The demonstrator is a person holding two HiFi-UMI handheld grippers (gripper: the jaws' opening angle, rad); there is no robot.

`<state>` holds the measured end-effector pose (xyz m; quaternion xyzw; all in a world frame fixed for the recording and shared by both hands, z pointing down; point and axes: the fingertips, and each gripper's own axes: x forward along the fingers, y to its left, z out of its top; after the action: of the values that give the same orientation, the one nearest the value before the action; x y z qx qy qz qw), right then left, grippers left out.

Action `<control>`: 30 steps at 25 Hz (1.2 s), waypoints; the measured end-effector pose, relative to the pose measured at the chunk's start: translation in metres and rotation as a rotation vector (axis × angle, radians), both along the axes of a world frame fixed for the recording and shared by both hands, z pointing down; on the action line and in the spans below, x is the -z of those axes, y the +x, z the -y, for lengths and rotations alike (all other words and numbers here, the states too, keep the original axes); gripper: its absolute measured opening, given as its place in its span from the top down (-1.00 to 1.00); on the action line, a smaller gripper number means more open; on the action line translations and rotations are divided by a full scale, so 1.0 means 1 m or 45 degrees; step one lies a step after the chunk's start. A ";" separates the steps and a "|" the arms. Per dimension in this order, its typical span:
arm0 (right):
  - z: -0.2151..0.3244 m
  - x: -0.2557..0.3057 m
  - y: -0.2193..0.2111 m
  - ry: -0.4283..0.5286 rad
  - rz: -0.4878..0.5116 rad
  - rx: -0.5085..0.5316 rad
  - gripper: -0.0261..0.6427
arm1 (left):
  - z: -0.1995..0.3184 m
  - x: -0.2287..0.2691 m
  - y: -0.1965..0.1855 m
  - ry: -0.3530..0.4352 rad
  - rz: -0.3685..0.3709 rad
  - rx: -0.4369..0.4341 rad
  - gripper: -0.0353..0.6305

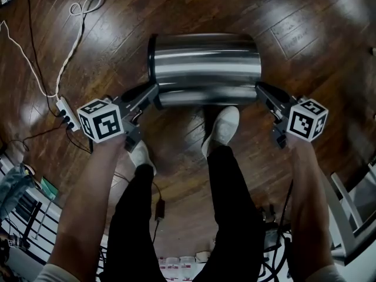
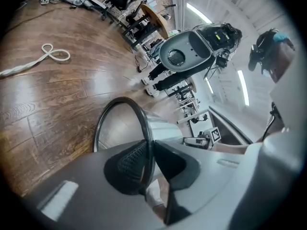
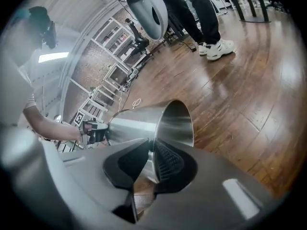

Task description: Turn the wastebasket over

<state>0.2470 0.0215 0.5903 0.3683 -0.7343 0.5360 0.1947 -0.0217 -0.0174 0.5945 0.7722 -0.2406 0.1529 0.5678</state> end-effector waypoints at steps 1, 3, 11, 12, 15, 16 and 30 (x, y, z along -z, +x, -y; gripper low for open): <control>-0.001 0.000 -0.001 -0.006 0.016 -0.001 0.80 | -0.001 0.000 0.000 0.001 0.001 -0.010 0.72; -0.004 -0.001 -0.004 -0.020 0.069 -0.001 0.81 | 0.001 0.002 -0.003 0.013 0.010 -0.022 0.73; -0.008 -0.014 -0.028 -0.058 0.175 -0.016 0.84 | -0.007 0.067 -0.016 0.107 0.057 -0.113 0.71; -0.008 -0.018 -0.031 -0.069 0.181 -0.017 0.83 | -0.008 0.077 -0.015 0.121 0.065 -0.135 0.71; -0.011 -0.031 -0.035 -0.098 0.165 -0.032 0.83 | -0.017 0.099 -0.005 0.151 0.074 -0.200 0.71; -0.010 -0.033 -0.032 -0.097 0.144 -0.043 0.83 | -0.017 0.103 0.000 0.160 0.070 -0.208 0.71; 0.041 0.088 -0.077 -0.029 0.427 -0.151 0.13 | -0.019 0.130 0.107 0.283 -0.011 -0.293 0.72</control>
<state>0.1698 -0.0192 0.5022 0.3143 -0.7273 0.6087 0.0417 0.0858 0.0014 0.4642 0.8534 -0.1633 0.1860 0.4588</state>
